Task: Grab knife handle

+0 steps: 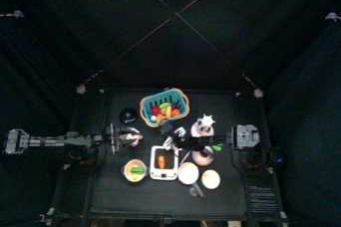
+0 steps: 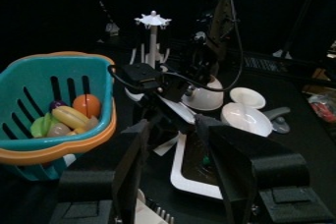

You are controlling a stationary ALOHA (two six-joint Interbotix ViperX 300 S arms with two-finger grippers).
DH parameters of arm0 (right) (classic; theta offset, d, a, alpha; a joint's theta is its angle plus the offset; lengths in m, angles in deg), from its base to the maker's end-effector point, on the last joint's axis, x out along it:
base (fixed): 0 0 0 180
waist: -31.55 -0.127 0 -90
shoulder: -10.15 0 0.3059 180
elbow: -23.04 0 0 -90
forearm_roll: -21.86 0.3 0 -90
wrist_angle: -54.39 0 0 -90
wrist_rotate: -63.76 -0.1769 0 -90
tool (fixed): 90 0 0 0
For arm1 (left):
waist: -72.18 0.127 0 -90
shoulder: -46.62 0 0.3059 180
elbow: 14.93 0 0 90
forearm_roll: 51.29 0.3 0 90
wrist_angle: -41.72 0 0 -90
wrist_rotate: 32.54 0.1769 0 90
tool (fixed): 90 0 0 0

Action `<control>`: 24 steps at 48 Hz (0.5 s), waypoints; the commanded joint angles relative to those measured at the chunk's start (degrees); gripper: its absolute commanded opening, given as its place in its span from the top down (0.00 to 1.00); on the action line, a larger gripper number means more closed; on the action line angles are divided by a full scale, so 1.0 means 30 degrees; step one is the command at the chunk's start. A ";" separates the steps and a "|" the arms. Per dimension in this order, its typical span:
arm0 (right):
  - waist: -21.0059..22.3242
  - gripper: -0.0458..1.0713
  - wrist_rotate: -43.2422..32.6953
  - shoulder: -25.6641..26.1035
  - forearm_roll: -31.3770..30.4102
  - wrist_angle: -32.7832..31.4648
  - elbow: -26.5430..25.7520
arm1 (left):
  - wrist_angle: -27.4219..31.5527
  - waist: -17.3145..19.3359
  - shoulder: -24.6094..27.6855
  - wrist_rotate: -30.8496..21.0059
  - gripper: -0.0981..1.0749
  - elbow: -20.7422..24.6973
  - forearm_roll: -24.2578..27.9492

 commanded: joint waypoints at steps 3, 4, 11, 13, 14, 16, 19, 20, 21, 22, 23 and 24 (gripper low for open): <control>0.0117 0.40 0.0059 0.0352 0.0059 0.0059 -0.0264 | -0.0059 0.0059 0.0029 0.0029 0.22 0.0234 0.0029; 0.0088 0.43 0.0059 0.0352 0.0059 0.0029 -0.0293 | -0.0059 0.0059 0.0059 0.0029 0.22 0.0264 0.0000; -0.0205 0.53 0.0088 0.1201 -0.0410 -0.0615 -0.0410 | -0.0059 0.0059 0.0029 0.0029 0.22 0.0234 0.0000; -0.0410 0.53 0.0088 0.1582 -0.0645 -0.0908 -0.0439 | -0.0059 0.0059 0.0059 0.0029 0.22 0.0264 0.0000; -0.0498 0.53 0.0088 0.1758 -0.0762 -0.1084 -0.0439 | -0.0059 0.0059 0.0029 0.0029 0.22 0.0234 0.0000; -0.0615 0.53 0.0088 0.1992 -0.0967 -0.1406 -0.0469 | -0.0059 0.0059 0.0029 0.0029 0.22 0.0234 0.0000; -0.0762 0.53 0.0088 0.2168 -0.1318 -0.1846 -0.0586 | -0.0059 0.0088 0.0029 0.0000 0.22 0.0264 0.0000; -0.0791 0.53 0.0088 0.2168 -0.1436 -0.1875 -0.0615 | -0.0059 0.0059 0.0059 0.0000 0.22 0.0264 0.0000; -0.0762 0.53 0.0088 0.2168 -0.1523 -0.1875 -0.0674 | -0.0088 0.0059 0.0029 0.0000 0.22 0.0264 0.0000; -0.0791 0.53 0.0088 0.2168 -0.1582 -0.1934 -0.0762 | -0.0059 0.0059 0.0029 0.0000 0.22 0.0264 0.0000; -0.0791 0.53 0.0088 0.2197 -0.1611 -0.1934 -0.0850 | -0.0059 0.0059 0.0059 0.0000 0.22 0.0234 0.0000; -0.0850 0.53 0.0088 0.2256 -0.1670 -0.1934 -0.0908 | -0.0059 0.0059 0.0029 0.0000 0.22 0.0264 0.0000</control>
